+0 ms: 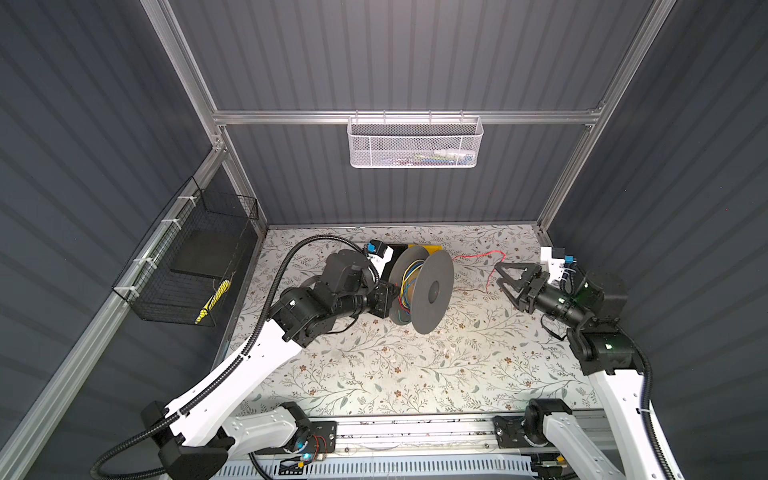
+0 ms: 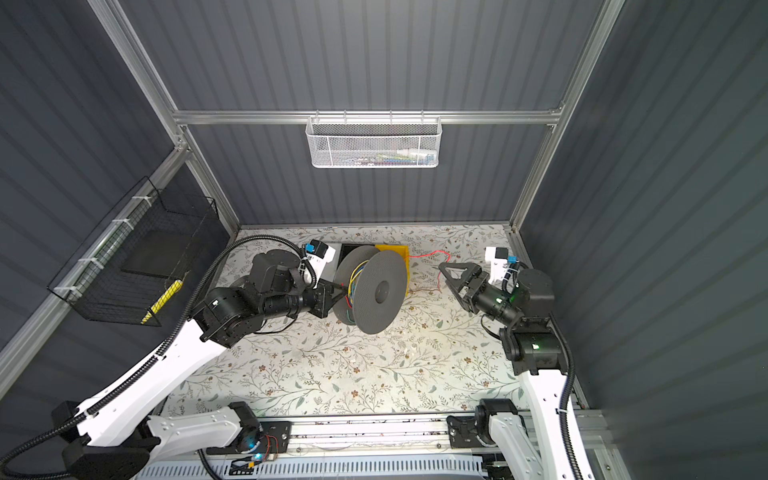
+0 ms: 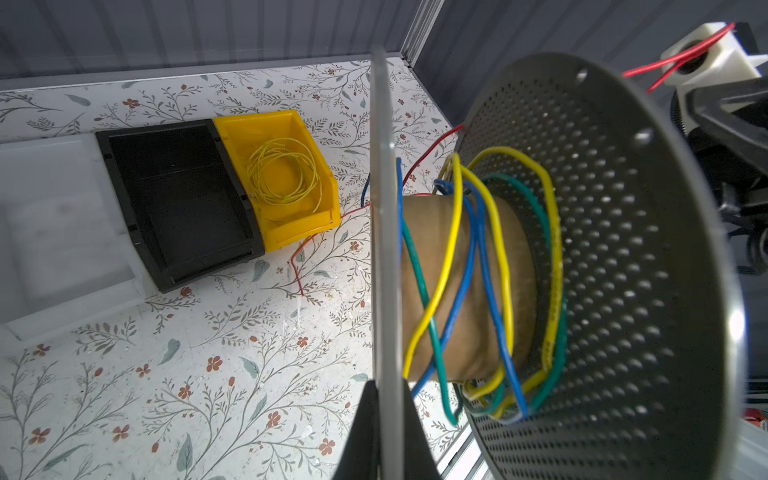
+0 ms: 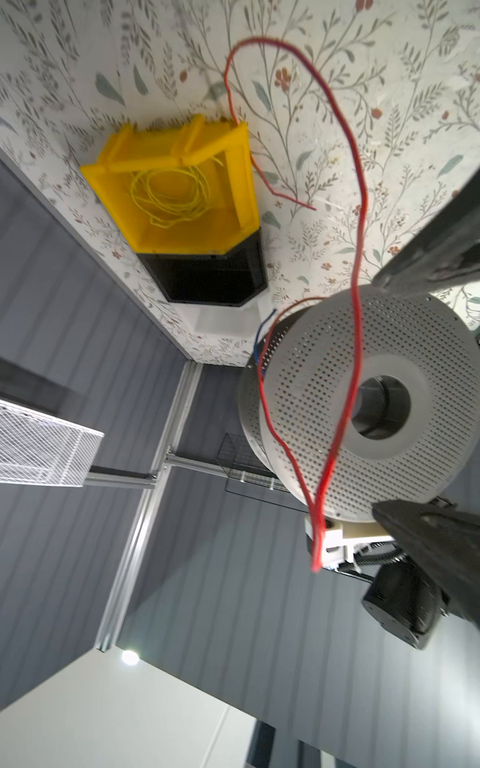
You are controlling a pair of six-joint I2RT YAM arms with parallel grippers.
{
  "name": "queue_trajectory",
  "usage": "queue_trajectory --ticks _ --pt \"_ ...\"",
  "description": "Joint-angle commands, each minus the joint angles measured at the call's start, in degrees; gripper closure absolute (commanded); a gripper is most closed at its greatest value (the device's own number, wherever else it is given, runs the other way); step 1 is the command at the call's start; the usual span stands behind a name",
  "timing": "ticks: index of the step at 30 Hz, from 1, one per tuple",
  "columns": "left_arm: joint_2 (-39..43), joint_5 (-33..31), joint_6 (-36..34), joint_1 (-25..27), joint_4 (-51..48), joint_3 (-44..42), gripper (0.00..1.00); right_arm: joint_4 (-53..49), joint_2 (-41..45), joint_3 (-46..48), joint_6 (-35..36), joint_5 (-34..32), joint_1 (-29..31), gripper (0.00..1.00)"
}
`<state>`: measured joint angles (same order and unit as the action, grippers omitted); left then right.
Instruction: Wrap the cables
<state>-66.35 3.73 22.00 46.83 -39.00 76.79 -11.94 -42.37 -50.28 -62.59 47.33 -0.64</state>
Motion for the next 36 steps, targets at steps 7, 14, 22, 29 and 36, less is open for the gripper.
queue_trajectory --ticks 7,14,22,29,36 --pt "2.8 -9.1 1.1 -0.1 1.4 0.9 1.0 5.8 3.5 4.2 -2.0 10.2 -0.9 0.18" --pt "2.9 -8.6 0.6 -0.1 0.3 1.8 1.0 6.0 8.7 10.4 -3.2 5.0 -3.7 0.14" --pt "5.3 -5.3 0.2 -0.1 3.1 -1.4 1.0 7.8 2.2 12.2 -3.4 5.6 -7.1 0.1" --pt "6.3 -1.7 -2.6 -0.1 5.1 -3.1 1.0 13.3 -9.1 13.6 -3.4 11.5 -8.9 0.09" --pt "6.3 -0.9 -5.8 -0.1 6.2 -3.7 1.0 18.2 -18.9 16.5 -3.4 17.5 -9.7 0.09"
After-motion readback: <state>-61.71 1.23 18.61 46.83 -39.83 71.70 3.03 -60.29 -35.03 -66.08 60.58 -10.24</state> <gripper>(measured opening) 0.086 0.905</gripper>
